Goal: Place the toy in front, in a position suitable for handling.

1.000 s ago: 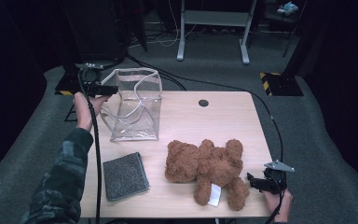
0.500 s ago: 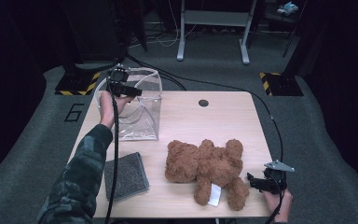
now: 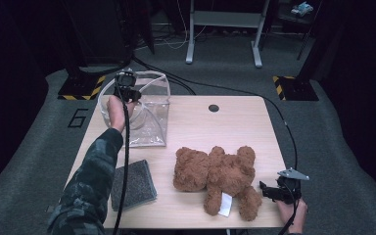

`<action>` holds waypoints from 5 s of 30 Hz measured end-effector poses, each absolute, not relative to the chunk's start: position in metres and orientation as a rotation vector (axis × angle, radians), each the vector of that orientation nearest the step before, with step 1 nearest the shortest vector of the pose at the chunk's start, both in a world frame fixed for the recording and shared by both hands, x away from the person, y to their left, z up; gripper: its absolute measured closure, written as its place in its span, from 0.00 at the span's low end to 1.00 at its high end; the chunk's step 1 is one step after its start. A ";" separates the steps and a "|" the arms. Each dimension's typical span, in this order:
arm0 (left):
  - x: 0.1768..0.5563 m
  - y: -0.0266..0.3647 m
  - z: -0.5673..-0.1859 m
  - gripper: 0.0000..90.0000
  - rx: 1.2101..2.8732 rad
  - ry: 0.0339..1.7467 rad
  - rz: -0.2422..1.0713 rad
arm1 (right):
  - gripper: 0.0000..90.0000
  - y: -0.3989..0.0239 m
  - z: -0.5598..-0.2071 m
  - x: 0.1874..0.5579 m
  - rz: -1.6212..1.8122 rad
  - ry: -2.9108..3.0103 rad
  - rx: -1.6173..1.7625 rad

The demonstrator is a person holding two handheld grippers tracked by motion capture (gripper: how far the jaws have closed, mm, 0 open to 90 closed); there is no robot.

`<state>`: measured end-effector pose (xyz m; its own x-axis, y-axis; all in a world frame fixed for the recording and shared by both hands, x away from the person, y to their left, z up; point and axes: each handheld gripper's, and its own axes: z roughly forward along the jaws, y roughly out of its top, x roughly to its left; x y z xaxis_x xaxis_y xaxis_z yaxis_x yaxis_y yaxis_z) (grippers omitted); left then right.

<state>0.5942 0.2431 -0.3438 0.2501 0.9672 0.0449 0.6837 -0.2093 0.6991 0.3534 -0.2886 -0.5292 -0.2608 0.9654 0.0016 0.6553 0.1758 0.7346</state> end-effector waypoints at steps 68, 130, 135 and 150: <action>0.586 0.390 -0.358 0.97 1.637 1.802 0.724 | 0.09 -0.289 -0.529 0.354 0.871 1.987 1.520; 0.495 0.434 -0.340 0.21 1.423 1.711 0.848 | 0.09 -0.289 -0.529 0.353 0.870 1.986 1.522; 0.472 0.420 -0.352 0.17 1.476 1.652 0.834 | 0.09 -0.288 -0.529 0.353 0.870 1.985 1.523; 0.425 0.370 -0.399 0.16 1.590 1.545 0.745 | 0.09 -0.288 -0.529 0.353 0.870 1.985 1.524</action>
<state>0.4251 0.3698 -0.3987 0.0880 0.9902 -0.1080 0.5320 0.0449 0.8456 0.3534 -0.2885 -0.5292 -0.2590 0.9659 0.0011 0.6557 0.1750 0.7345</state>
